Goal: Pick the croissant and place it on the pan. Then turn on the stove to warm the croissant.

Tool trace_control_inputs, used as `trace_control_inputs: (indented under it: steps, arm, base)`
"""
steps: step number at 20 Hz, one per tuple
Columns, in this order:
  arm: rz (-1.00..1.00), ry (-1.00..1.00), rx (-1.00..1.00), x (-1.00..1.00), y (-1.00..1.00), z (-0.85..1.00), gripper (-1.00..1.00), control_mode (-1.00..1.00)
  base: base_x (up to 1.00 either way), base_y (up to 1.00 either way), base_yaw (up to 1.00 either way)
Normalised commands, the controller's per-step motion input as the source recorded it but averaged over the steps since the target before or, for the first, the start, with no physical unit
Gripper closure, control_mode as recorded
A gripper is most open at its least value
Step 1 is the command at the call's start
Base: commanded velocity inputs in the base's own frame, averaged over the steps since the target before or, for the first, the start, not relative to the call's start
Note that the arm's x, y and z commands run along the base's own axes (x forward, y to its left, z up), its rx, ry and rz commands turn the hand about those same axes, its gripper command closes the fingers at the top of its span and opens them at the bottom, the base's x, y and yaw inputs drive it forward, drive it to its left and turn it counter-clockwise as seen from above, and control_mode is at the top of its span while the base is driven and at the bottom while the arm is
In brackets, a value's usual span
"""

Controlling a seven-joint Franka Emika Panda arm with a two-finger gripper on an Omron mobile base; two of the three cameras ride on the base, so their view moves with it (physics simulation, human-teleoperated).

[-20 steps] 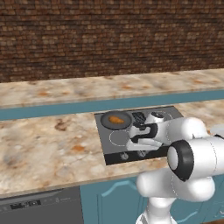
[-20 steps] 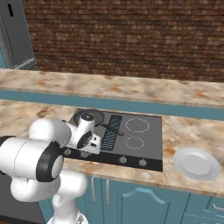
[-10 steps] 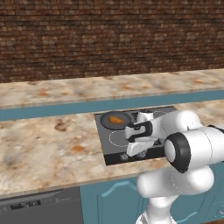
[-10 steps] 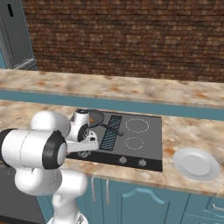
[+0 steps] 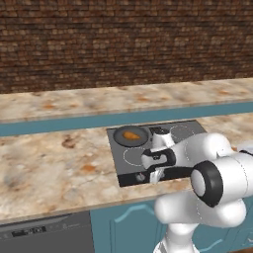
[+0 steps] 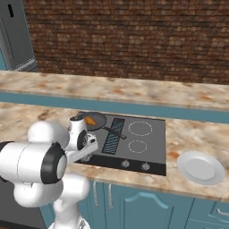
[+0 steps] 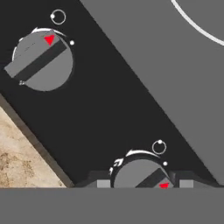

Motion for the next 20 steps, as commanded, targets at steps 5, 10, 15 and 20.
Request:
trace_control_inputs:
  steps: [5,10,15,20]
  arm:
    - [0.74,-0.07,0.00,-0.35,0.24,-0.69,1.00,-1.00]
    - [0.79,-0.10,0.00,-0.17,0.13,-0.62,1.00,-1.00]
    - [0.72,-0.12,0.00,-0.49,0.01,-0.55,1.00,-1.00]
    - [0.53,-0.18,-0.03,-1.00,0.00,-0.27,1.00,-1.00]
  base:
    - [0.00,0.00,0.00]
    - [0.00,0.00,0.00]
    - [0.00,0.00,0.00]
    - [0.00,0.00,0.00]
